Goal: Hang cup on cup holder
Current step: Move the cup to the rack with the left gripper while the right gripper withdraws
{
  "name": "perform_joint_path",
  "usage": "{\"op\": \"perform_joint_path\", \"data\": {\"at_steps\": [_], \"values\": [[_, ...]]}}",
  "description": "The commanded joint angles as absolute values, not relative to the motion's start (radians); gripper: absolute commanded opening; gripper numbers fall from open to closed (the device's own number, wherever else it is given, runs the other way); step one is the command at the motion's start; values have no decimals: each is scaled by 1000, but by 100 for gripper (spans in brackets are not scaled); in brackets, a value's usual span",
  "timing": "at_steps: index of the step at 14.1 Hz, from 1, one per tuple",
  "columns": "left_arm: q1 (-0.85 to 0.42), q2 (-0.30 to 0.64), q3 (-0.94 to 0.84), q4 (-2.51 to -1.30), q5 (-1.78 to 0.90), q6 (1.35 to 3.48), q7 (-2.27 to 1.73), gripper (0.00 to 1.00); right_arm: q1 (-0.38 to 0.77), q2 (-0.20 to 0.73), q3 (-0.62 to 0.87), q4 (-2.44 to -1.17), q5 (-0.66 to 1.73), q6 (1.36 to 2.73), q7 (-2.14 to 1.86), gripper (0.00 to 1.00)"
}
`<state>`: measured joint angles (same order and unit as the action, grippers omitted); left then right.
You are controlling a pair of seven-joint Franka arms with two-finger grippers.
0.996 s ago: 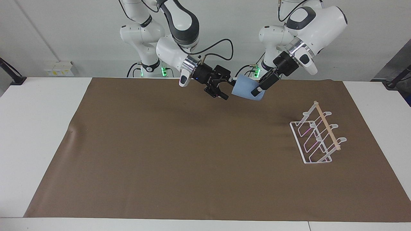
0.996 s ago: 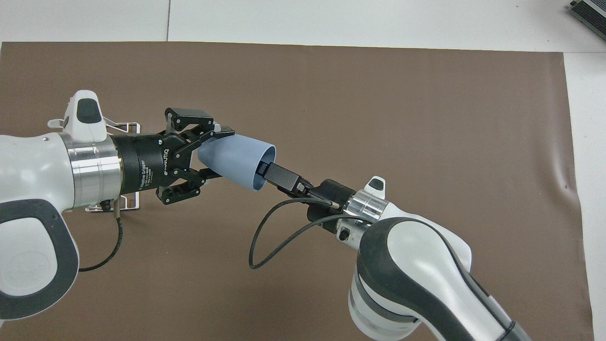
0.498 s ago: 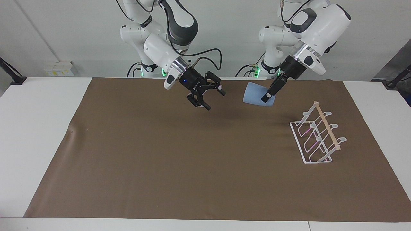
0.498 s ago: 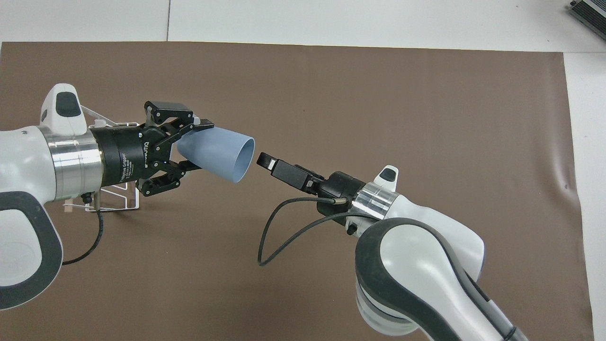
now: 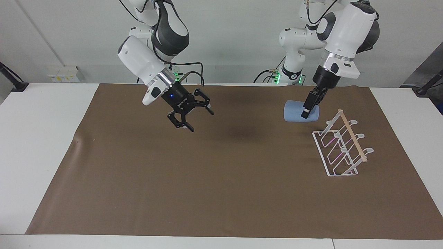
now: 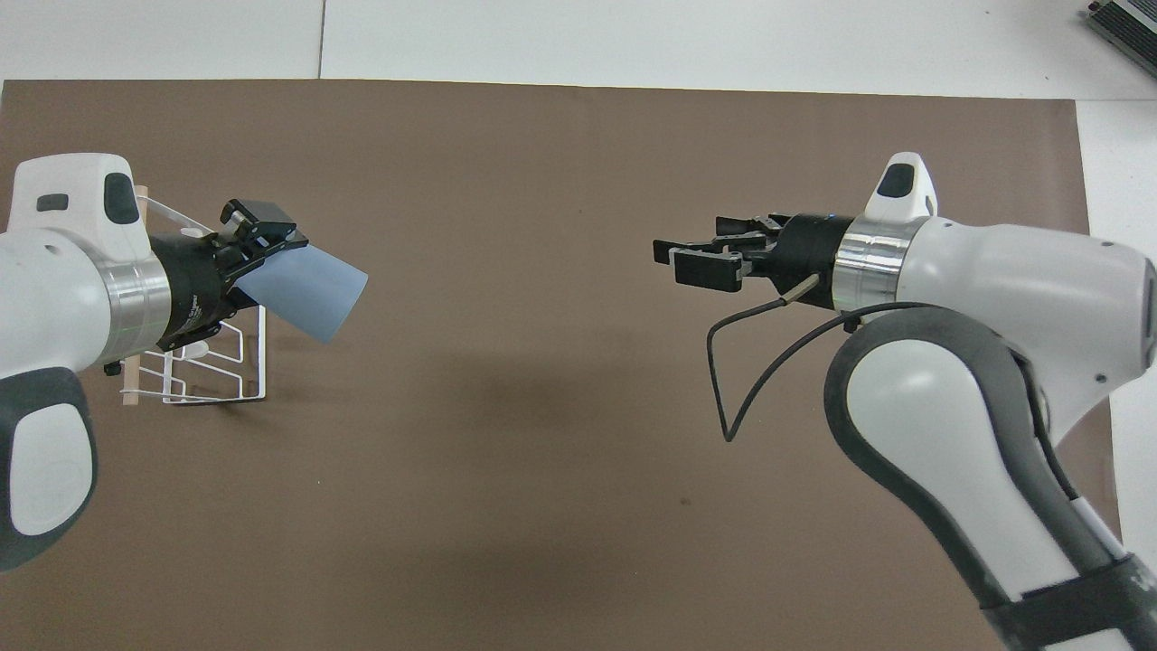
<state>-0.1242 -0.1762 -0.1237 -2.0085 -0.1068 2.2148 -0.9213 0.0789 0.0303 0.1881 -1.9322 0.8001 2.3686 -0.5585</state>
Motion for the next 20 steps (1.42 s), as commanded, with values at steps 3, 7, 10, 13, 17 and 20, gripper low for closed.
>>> {"op": "perform_joint_path", "data": {"at_steps": [3, 7, 10, 13, 17, 20], "values": [[-83, -128, -129, -2000, 163, 2299, -827, 0, 66, 90, 111, -1757, 433, 2075, -436, 100], [-58, -49, -127, -1921, 420, 2361, -831, 0, 64, 84, 39, -1700, 267, 1873, -330, 100], [-28, -6, -126, -1921, 565, 2456, -841, 0, 64, 83, 9, -1675, 174, 1852, -235, 100], [6, 40, -124, -1921, 673, 2532, -874, 0, 64, 78, -5, -1640, 68, 1810, -129, 100], [14, 48, -124, -1940, 706, 2548, -897, 0, 64, 80, 3, -1594, -80, 1752, 20, 100], [21, 43, -124, -1979, 722, 2554, -904, 0, 66, 80, -2, -1594, -75, 1715, 132, 100]]}}
